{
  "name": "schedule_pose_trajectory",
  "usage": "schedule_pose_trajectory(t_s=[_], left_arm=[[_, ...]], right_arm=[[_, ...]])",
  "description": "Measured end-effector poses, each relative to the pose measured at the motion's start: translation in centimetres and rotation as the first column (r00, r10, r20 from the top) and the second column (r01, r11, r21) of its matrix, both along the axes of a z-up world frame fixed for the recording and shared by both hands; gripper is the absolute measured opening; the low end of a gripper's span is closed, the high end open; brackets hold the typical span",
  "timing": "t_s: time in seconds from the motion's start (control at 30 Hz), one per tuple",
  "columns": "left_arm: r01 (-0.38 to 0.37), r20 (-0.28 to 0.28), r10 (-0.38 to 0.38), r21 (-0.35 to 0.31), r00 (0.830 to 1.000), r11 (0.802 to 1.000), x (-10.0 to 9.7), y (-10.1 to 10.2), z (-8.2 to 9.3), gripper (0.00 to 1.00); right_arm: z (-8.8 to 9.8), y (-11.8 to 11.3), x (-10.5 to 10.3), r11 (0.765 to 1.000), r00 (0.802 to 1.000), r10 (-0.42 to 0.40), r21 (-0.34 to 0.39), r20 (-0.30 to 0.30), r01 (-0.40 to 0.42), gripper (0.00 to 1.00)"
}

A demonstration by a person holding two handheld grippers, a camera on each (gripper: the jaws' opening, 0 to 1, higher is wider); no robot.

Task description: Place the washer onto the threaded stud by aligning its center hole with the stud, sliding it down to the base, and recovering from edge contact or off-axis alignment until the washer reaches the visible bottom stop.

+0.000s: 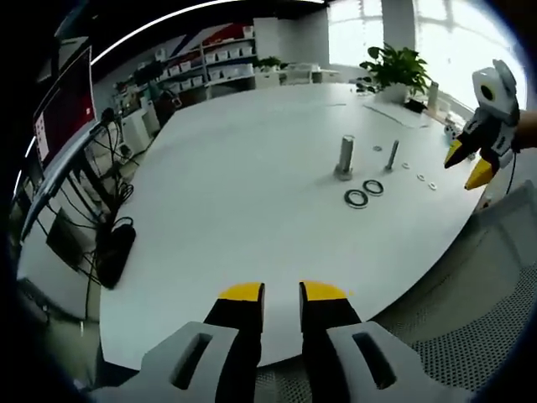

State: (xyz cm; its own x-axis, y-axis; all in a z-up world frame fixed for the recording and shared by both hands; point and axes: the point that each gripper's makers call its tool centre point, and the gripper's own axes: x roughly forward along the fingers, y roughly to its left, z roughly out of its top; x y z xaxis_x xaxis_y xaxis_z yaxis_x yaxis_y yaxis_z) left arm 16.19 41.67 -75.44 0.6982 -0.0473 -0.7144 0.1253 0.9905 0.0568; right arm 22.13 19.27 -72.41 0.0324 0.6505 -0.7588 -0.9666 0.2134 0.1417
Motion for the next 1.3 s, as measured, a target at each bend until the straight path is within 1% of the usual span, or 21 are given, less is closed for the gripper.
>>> schedule_pose_trajectory(t_s=[0.03,0.13,0.3,0.4,0.47,0.5,0.53,0.57,0.67,0.7,0.8,0.87,0.9,1.0,1.03,1.07,1.13,1.2,1.23,1.27,1.3], left_arm=[[0.0,-0.001,0.0,0.003,1.0,1.0,0.0,0.0,0.0,0.14],[-0.008,-0.002,0.008,0.002,1.0,1.0,0.0,0.1,0.0,0.14],[-0.008,-0.019,0.008,0.005,1.0,1.0,-0.2,0.2,-0.4,0.14],[-0.019,-0.029,0.019,0.005,0.999,1.0,-0.4,0.3,-0.5,0.14],[-0.028,-0.033,0.028,-0.001,0.999,1.0,-0.4,0.4,-0.6,0.14],[-0.046,-0.022,0.045,-0.023,0.999,0.999,-0.3,0.4,-0.3,0.15],[-0.076,0.004,0.077,-0.07,0.997,0.995,0.1,0.3,0.1,0.17],[-0.084,0.007,0.085,-0.081,0.996,0.993,0.1,0.3,0.1,0.19],[-0.052,-0.017,0.051,-0.031,0.999,0.998,-0.2,0.4,-0.3,0.18],[-0.046,-0.014,0.046,-0.026,0.999,0.999,-0.2,0.3,-0.2,0.17],[-0.064,0.003,0.064,-0.035,0.998,0.997,0.0,0.6,0.1,0.17],[-0.064,0.002,0.064,-0.031,0.998,0.997,0.0,0.6,0.0,0.17],[-0.062,0.0,0.062,-0.027,0.998,0.998,0.0,0.7,-0.1,0.16],[-0.063,0.003,0.063,-0.014,0.998,0.998,0.1,0.8,0.0,0.14],[-0.065,0.004,0.065,-0.014,0.998,0.998,0.1,0.9,0.0,0.14],[-0.067,0.003,0.067,-0.016,0.998,0.998,0.0,0.9,0.0,0.14],[-0.066,-0.009,0.066,-0.012,0.998,0.998,0.0,0.9,-0.2,0.13],[-0.064,-0.012,0.064,-0.005,0.998,0.998,-0.1,1.0,-0.3,0.12],[-0.066,-0.012,0.066,-0.003,0.998,0.998,-0.1,1.0,-0.3,0.12],[-0.069,-0.008,0.069,-0.002,0.998,0.998,0.0,1.1,-0.2,0.12],[-0.069,-0.007,0.069,-0.001,0.998,0.998,0.0,1.1,-0.2,0.11]], right_arm=[[-0.1,0.2,0.2,1.0,1.0,0.011,-0.01,0.003,-0.011,0.34],[-0.6,0.9,0.8,0.991,0.993,0.104,-0.086,0.049,-0.099,0.35],[-1.1,2.2,1.1,0.97,0.979,0.194,-0.16,0.056,-0.183,0.36],[-1.6,2.7,1.5,0.94,0.959,0.275,-0.228,0.066,-0.253,0.36],[-1.7,3.0,1.7,0.927,0.951,0.303,-0.254,0.066,-0.277,0.36],[-1.8,3.3,2.0,0.919,0.947,0.315,-0.27,0.063,-0.288,0.36],[-1.9,3.4,2.3,0.907,0.941,0.332,-0.295,0.06,-0.301,0.36],[-2.0,3.6,2.6,0.901,0.938,0.341,-0.307,0.066,-0.306,0.36],[-2.2,4.5,3.6,0.89,0.93,0.361,-0.325,0.07,-0.321,0.36],[-2.4,4.6,3.9,0.884,0.928,0.367,-0.335,0.069,-0.326,0.36],[-2.9,5.5,4.6,0.866,0.912,0.403,-0.355,0.079,-0.352,0.38],[-3.4,5.8,4.8,0.858,0.91,0.409,-0.368,0.067,-0.359,0.38],[-3.8,5.8,4.9,0.845,0.906,0.42,-0.385,0.051,-0.371,0.38],[-4.5,6.1,5.0,0.81,0.886,0.462,-0.427,0.044,-0.401,0.38],[-5.0,5.6,5.5,0.795,0.891,0.452,-0.47,0.038,-0.383,0.38],[-5.2,5.5,5.8,0.785,0.891,0.453,-0.491,0.038,-0.378,0.37],[-5.8,5.9,6.0,0.785,0.888,0.458,-0.483,0.03,-0.388,0.36],[-6.3,5.9,6.1,0.776,0.886,0.463,-0.489,0.011,-0.399,0.36],[-6.5,5.8,6.2,0.763,0.88,0.474,-0.5,0.005,-0.409,0.36],[-6.7,6.0,6.3,0.751,0.864,0.503,-0.501,0.01,-0.431,0.35],[-6.8,6.2,6.4,0.75,0.862,0.507,-0.5,0.013,-0.433,0.34]])
